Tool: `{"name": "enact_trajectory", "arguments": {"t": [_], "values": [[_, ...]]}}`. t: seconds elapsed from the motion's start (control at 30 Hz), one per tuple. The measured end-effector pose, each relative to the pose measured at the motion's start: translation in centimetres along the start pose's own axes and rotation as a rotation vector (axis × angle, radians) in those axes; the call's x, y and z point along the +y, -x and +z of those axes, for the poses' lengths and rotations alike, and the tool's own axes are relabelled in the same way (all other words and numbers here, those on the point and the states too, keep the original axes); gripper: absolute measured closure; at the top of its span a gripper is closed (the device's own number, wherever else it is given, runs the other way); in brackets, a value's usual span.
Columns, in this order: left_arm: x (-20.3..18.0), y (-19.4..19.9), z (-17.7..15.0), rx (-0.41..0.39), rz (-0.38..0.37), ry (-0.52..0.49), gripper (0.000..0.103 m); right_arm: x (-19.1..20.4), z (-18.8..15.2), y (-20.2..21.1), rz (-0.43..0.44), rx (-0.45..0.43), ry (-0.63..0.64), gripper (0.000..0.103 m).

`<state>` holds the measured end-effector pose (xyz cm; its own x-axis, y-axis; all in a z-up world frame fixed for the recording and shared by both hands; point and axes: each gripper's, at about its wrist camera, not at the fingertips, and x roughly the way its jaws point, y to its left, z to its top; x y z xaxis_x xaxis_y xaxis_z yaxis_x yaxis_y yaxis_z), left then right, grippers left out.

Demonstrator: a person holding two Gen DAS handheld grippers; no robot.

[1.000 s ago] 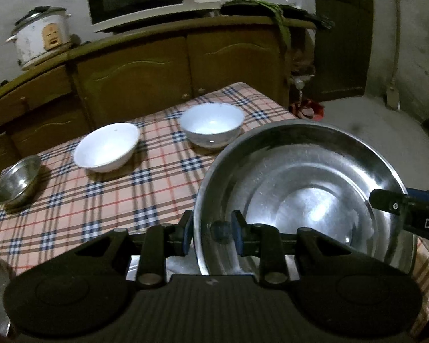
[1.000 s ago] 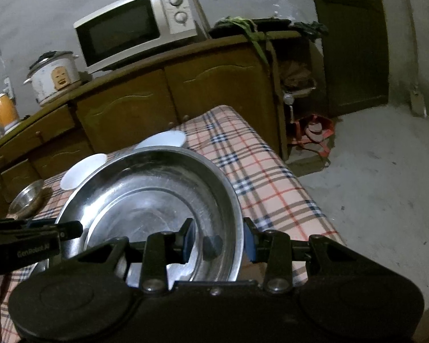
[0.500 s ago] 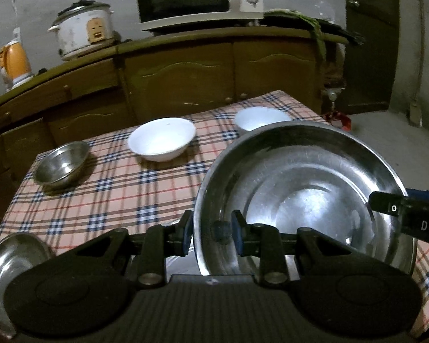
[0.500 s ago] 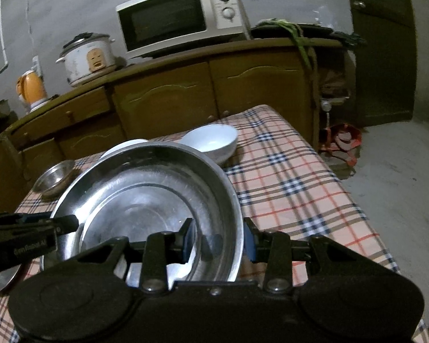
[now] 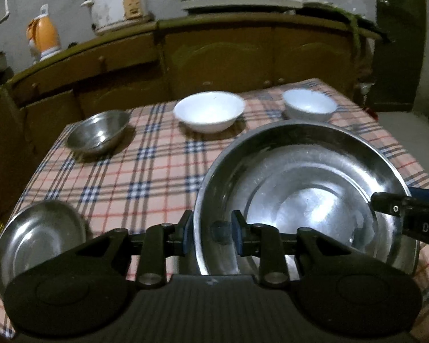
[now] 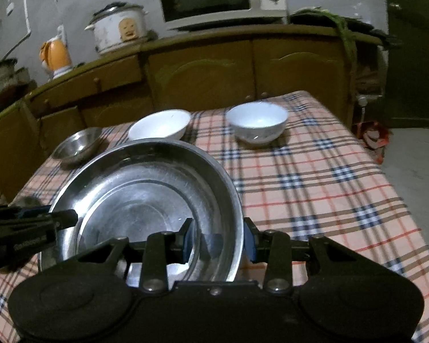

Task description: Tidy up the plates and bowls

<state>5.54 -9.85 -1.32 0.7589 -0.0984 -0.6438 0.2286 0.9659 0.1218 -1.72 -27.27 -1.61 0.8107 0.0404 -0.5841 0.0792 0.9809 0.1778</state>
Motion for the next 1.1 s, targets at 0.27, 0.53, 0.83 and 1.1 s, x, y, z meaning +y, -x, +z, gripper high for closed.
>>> {"name": "enact_trajectory", "arguments": {"t": [0.27,0.53,0.83,1.1], "values": [[1.9,-2.0,-1.3,0.039,0.03,0.029,0.074,2.0,-1.1,-3.2,0.012,0.041,0.028,0.058],[2.5,-3.7,-1.4,0.058,0.047,0.035,0.074,2.6,-0.7,-5.2,0.016,0.049,0.035,0.058],[2.7,-4.6,-1.6,0.074,0.044,0.031,0.074,2.7,-1.3,-6.5,0.013,0.075,0.042,0.058],[2.1,-4.8,-2.1,0.082,0.038,0.014,0.074,2.5,-1.7,-6.2,-0.009,0.076,0.058,0.058]]}}
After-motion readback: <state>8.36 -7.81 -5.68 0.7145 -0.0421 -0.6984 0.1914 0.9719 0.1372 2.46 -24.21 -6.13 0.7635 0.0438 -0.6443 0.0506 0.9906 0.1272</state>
